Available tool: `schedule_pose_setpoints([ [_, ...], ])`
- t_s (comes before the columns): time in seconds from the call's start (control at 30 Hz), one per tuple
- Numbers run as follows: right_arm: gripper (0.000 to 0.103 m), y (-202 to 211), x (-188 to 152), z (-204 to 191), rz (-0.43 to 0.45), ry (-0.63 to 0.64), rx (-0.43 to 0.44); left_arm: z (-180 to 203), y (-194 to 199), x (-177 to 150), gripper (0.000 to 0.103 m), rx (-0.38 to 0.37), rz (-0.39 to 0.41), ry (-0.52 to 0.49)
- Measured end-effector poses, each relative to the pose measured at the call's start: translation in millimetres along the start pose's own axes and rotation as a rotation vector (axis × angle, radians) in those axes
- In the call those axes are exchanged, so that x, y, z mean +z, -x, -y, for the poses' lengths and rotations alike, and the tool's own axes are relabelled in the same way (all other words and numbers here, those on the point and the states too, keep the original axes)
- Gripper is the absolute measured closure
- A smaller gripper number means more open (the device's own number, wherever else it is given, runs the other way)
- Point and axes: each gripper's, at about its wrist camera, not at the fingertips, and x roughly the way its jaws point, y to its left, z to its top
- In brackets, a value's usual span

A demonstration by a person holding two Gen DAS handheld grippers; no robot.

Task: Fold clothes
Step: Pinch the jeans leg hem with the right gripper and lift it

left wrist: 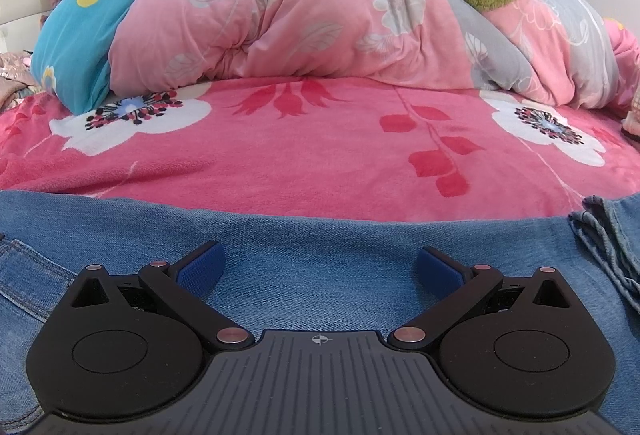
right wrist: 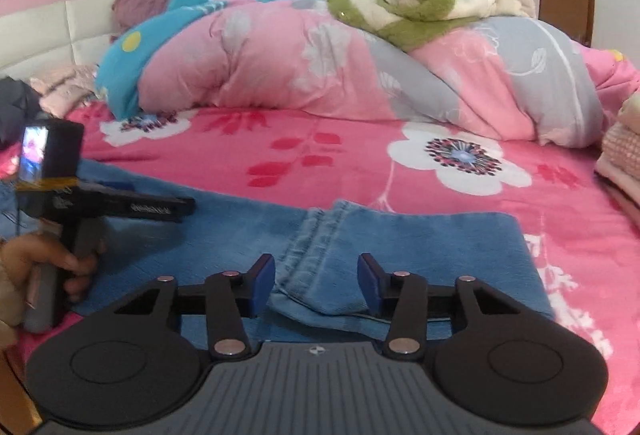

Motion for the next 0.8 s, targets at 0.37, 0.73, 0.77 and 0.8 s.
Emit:
schedule_pose_setpoints([
  [0.37, 0.095, -31, -14, -4, -0.029, 0.029, -0.025, 0, 0, 0, 0.0, 0.0, 0.001, 0.0],
  [0.73, 0.098, 8, 10, 6, 0.099, -0.101, 0.081, 0, 0, 0, 0.0, 0.004, -0.001, -0.002],
  [0.77, 0.098, 2, 6, 5, 0.076, -0.101, 0.08, 0, 0, 0, 0.0, 0.004, -0.001, -0.002],
  [0.8, 0.098, -4, 0, 5, 0.049, -0.108, 0.084, 0, 0, 0, 0.0, 0.004, -0.001, -0.002],
])
